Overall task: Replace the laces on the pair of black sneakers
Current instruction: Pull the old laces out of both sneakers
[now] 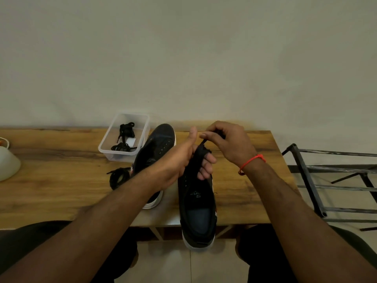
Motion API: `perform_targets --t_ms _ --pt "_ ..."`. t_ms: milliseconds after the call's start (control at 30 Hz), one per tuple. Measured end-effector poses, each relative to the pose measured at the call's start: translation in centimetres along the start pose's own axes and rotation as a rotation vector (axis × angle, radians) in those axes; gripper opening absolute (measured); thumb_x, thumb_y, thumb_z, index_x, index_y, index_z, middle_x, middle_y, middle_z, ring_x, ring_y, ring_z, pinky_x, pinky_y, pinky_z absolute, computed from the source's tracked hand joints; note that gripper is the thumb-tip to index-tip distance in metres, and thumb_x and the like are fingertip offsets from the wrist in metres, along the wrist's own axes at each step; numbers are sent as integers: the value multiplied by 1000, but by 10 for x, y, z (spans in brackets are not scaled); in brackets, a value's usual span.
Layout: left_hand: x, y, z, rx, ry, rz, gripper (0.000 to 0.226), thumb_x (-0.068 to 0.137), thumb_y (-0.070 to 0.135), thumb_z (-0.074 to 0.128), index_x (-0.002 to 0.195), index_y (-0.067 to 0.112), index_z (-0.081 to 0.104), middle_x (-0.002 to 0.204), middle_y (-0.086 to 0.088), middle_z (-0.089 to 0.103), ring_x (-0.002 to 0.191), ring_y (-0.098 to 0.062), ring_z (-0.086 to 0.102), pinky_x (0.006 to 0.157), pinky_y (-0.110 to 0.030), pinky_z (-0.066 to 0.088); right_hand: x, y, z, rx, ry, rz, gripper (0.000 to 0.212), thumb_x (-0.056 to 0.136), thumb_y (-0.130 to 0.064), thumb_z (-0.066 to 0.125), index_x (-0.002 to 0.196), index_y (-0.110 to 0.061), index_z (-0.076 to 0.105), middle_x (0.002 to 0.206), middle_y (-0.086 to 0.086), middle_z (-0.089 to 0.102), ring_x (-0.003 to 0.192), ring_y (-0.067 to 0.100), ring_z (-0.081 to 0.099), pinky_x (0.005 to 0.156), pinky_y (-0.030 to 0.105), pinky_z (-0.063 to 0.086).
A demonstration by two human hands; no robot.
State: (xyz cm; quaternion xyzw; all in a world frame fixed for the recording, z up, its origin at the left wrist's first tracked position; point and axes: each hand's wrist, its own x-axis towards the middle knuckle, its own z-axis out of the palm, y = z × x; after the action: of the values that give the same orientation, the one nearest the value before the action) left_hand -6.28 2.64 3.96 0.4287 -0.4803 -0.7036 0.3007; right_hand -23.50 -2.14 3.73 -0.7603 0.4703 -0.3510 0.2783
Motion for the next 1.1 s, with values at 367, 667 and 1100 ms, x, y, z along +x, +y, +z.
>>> perform_targets --t_ms 367,667,1100 --pt "7 6 -23 -514 398 364 47 110 39 30 122 5 61 107 -12 72 109 -26 68 101 -36 53 -11 -10 30 -150 -416 -77 25 105 -25 49 96 -13 69 77 3 65 72 18 59 66 35 48" --pt "0 4 -11 56 362 155 38 109 35 38 87 14 62 67 0 55 66 -15 56 70 -32 48 -8 -16 14 215 75 -48 18 99 -29 61 100 -13 69 88 0 64 77 9 57 68 33 50" --pt "-2 6 -12 -6 220 140 52 106 44 43 78 7 67 62 -10 60 61 -24 62 71 -38 54 -9 -19 17 757 -365 217 29 106 -17 45 84 -5 58 70 15 61 65 30 60 69 39 52"
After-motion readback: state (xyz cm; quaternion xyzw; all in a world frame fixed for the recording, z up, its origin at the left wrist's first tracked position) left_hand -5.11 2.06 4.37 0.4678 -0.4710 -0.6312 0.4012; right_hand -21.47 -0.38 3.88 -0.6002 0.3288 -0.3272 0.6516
